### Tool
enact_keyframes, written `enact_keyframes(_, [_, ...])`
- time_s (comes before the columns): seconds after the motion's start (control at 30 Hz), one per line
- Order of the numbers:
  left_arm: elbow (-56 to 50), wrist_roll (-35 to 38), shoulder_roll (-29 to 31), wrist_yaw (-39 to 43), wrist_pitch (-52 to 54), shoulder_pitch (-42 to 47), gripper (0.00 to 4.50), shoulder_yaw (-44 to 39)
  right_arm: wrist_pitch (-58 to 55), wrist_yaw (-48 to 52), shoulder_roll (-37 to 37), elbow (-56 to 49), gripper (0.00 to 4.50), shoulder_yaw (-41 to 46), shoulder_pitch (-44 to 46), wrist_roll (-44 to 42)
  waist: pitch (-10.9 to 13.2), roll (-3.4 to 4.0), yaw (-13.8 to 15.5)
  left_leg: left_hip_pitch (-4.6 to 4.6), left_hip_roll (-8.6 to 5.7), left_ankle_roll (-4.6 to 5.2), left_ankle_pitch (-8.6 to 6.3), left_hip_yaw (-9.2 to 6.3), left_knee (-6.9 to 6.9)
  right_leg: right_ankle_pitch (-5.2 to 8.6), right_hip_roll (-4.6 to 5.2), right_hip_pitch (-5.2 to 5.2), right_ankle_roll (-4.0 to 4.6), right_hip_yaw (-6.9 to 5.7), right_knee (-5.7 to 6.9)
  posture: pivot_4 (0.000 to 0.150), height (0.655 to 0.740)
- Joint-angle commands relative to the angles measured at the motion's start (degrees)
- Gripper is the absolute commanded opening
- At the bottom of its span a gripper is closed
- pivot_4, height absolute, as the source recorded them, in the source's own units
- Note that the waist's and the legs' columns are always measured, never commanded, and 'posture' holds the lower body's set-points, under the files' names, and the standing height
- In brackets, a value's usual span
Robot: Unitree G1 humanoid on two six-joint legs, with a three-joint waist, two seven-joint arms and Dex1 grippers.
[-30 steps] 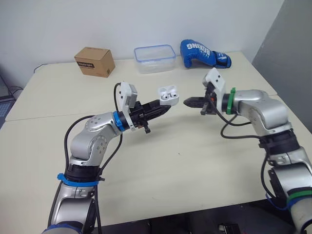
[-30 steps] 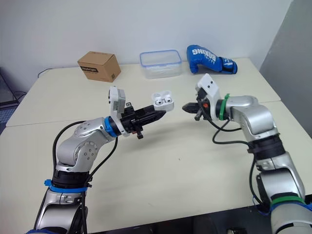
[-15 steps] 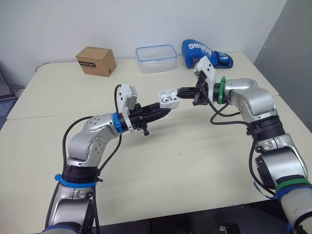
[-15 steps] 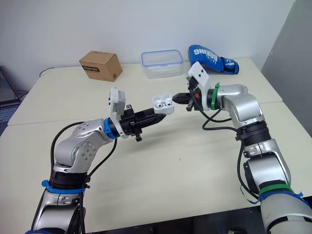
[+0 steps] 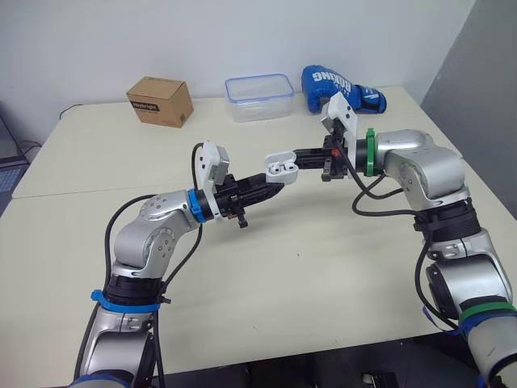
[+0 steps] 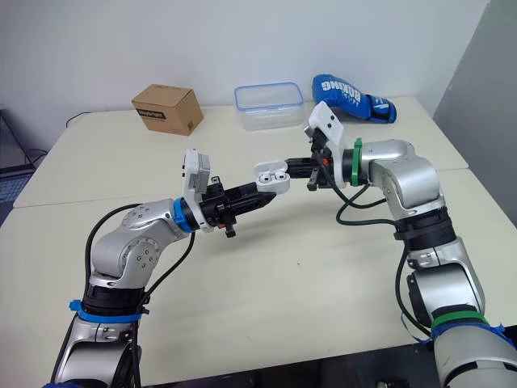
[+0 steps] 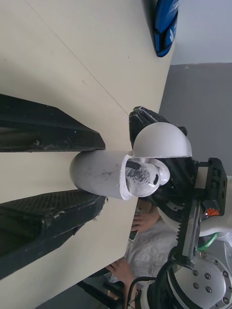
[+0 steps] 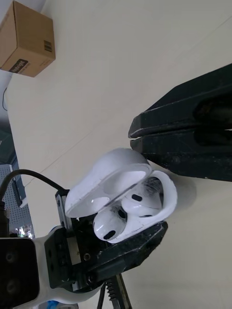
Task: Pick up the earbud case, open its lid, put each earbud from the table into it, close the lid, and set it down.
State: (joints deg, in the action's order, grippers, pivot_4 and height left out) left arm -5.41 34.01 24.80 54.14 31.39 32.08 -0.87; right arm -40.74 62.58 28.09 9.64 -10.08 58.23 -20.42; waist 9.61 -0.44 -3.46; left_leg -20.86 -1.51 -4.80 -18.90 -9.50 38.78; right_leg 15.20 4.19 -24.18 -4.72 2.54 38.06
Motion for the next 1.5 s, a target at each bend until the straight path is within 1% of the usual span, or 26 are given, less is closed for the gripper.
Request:
enact_keyframes(0.03, [-2.21, 0.99, 0.41, -0.14, 0.31, 0.54, 0.71, -0.49, -0.13, 1.11, 0.38, -4.10, 0.04, 2.07, 0.51, -2.36, 0.00, 0.00, 0.01, 0.00, 0.00, 0.00, 0.00, 0.00, 0.00, 0.00, 0.00, 0.00, 0.00, 0.00, 0.00, 0.150, 0.7400])
enact_keyframes(0.33, [-2.45, 2.18, 0.75, -0.37, 1.62, 0.16, 0.71, -1.03, 0.93, 0.91, 1.56, -6.28, 0.04, 3.61, 0.19, -3.51, 0.00, 0.00, 0.04, 0.00, 0.00, 0.00, 0.00, 0.00, 0.00, 0.00, 0.00, 0.00, 0.00, 0.00, 0.00, 0.150, 0.7400])
enact_keyframes(0.53, [-2.82, 2.48, 1.03, -0.22, 1.95, -0.31, 0.71, -1.09, 2.91, -1.73, 0.98, -4.82, 0.04, 4.52, 0.79, -1.94, 0.00, 0.00, 0.03, 0.00, 0.00, 0.00, 0.00, 0.00, 0.00, 0.00, 0.00, 0.00, 0.00, 0.00, 0.00, 0.150, 0.7400])
enact_keyframes(0.9, [-2.97, 2.52, 1.09, -0.61, 1.77, -0.57, 0.71, -1.32, 1.17, 3.71, 4.63, -11.43, 0.04, 1.94, -2.69, -4.11, 0.00, 0.00, 0.10, 0.00, 0.00, 0.00, 0.00, 0.01, 0.00, 0.00, 0.00, 0.01, 0.00, 0.00, 0.00, 0.150, 0.7400])
enact_keyframes(1.1, [-3.38, 2.83, 0.94, -0.94, 2.00, -0.87, 0.71, -1.33, 1.38, 4.27, 5.93, -12.96, 0.04, 1.16, -3.53, -3.67, 0.00, 0.00, 0.13, 0.00, 0.00, 0.00, 0.00, 0.01, 0.01, 0.00, 0.00, 0.01, 0.00, 0.00, 0.00, 0.150, 0.7400])
enact_keyframes(1.2, [-3.82, 3.54, 1.07, -1.03, 3.03, -1.20, 0.71, -1.53, 0.79, 7.00, 9.10, -14.31, 0.04, 1.95, -2.87, -4.71, 0.00, 0.00, 0.22, 0.00, -0.01, 0.00, 0.00, 0.01, 0.01, 0.00, 0.00, 0.01, 0.00, 0.00, 0.00, 0.150, 0.7400])
enact_keyframes(1.27, [-4.24, 4.91, 1.51, -0.74, 4.94, -1.63, 0.71, -1.92, 3.23, 10.52, 12.99, -15.82, 0.04, 0.71, -3.46, -3.19, 0.00, 0.00, 0.41, -0.02, -0.02, 0.00, 0.00, 0.00, 0.01, 0.00, 0.00, 0.01, 0.00, 0.00, -0.03, 0.150, 0.7400])
enact_keyframes(1.33, [-4.71, 6.69, 2.06, -0.69, 7.60, -2.20, 0.71, -2.29, 8.27, 12.61, 16.38, -16.21, 0.04, -1.79, -4.71, 0.67, 0.00, -0.01, 0.50, -0.03, -0.02, 0.01, -0.01, 0.00, 0.01, 0.00, 0.01, 0.02, 0.00, -0.01, -0.07, 0.150, 0.7400])
enact_keyframes(1.5, [-4.47, 9.41, 3.19, -2.18, 13.77, -2.85, 0.71, -2.50, 15.83, 13.20, 18.57, -14.77, 0.04, -4.15, -6.11, 6.16, 0.00, -0.01, 0.16, 0.03, 0.00, 0.03, -0.01, 0.05, 0.02, 0.00, 0.01, 0.04, -0.01, 0.00, 0.04, 0.150, 0.7400])
